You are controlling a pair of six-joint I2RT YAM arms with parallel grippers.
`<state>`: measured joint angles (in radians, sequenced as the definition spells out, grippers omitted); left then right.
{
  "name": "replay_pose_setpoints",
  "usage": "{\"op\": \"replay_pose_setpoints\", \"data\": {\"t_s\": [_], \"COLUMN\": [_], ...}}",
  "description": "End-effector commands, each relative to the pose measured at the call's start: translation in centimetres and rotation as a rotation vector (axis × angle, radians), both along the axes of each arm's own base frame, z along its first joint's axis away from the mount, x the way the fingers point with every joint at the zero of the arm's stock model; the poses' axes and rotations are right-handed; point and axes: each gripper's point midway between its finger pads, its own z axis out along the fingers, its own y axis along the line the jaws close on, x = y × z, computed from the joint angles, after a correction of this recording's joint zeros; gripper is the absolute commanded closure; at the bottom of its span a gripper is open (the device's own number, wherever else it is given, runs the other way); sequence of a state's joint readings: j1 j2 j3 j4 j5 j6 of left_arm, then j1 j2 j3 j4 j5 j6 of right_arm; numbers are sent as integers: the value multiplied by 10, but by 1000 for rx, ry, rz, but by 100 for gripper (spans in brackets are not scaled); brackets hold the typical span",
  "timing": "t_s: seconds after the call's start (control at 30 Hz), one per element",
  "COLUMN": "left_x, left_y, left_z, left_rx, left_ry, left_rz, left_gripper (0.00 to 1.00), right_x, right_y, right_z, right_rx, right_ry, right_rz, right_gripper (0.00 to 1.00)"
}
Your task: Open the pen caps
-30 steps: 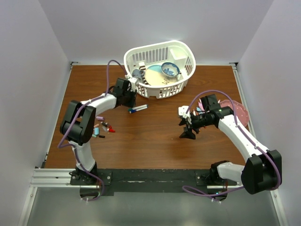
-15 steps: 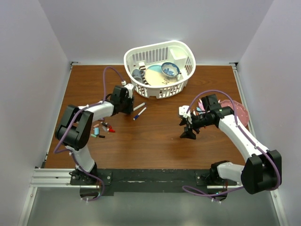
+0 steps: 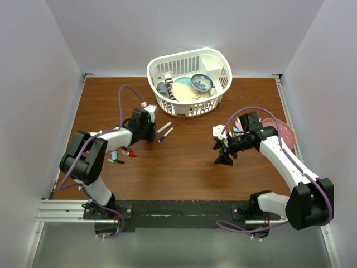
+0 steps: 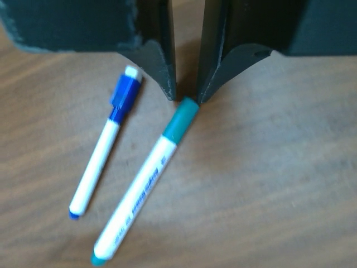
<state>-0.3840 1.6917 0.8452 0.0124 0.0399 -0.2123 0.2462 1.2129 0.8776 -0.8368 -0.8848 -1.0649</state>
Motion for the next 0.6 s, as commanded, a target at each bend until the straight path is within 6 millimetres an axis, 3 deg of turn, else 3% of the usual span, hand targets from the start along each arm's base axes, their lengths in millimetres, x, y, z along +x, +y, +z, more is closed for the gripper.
{"op": "replay_pose_setpoints", "data": {"t_s": [0.0, 0.1, 0.2, 0.33, 0.43, 0.57], "left_x": [-21, -24, -23, -5, 9, 18], "left_y": [2, 6, 5, 11, 8, -3], "left_z": [-2, -2, 8, 29, 34, 20], "left_rx": [-12, -7, -26, -9, 12, 34], "left_ry": [25, 20, -12, -129, -152, -131], "left_rz": [32, 51, 56, 86, 63, -27], "left_gripper": [77, 81, 75, 65, 64, 62], "right_x": [3, 3, 4, 3, 3, 3], "right_y": [5, 5, 5, 5, 5, 5], "right_z": [12, 11, 11, 11, 11, 11], "right_rx": [37, 37, 37, 39, 38, 39], "right_ry": [-16, -14, -13, -10, -7, -7], "right_rz": [23, 24, 22, 22, 22, 19], "right_gripper": [31, 31, 31, 31, 31, 31]}}
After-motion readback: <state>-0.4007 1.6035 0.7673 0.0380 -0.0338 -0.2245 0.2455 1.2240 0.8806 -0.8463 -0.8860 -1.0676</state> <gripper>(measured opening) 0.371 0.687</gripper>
